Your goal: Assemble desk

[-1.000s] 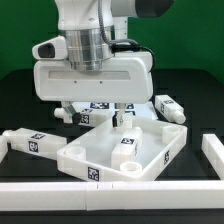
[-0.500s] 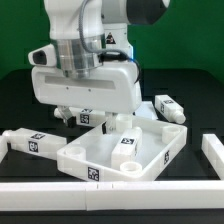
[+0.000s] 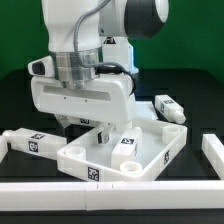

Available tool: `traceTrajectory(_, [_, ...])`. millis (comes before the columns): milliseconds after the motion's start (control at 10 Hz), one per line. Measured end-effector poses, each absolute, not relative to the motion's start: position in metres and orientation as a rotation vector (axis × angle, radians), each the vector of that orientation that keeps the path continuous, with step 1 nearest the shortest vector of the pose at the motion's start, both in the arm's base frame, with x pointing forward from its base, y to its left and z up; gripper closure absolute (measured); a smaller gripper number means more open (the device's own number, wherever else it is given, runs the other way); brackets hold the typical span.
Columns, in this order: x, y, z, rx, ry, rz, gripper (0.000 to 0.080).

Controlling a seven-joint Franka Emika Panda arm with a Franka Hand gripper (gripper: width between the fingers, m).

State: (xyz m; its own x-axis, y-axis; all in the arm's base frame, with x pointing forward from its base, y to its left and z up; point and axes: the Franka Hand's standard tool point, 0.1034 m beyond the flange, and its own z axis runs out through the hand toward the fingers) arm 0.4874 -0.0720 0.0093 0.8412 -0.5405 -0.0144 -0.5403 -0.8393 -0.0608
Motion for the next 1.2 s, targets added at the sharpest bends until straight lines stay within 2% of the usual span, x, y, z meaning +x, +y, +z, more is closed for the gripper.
traceTrajectory(200, [0.487,-0.072,0.009,-2.955,0.867,-0.005,0.0486])
traceTrajectory(300, [0.487,-0.071,0.009,-2.955,0.866,-0.005,0.0486])
traceTrajectory(400, [0.487,-0.071,0.009,-2.955,0.866,-0.005,0.0694])
traceTrajectory(500, [0.489,-0.069,0.009,-2.945,0.901,-0.008,0.0694])
traceTrajectory(600, [0.491,-0.064,0.009,-2.933,0.938,-0.014,0.0750])
traceTrajectory(1000, [0.490,-0.063,0.009,-2.764,1.262,0.002,0.0750])
traceTrajectory(1200, [0.491,-0.057,0.011,-2.787,1.206,0.008,0.0749])
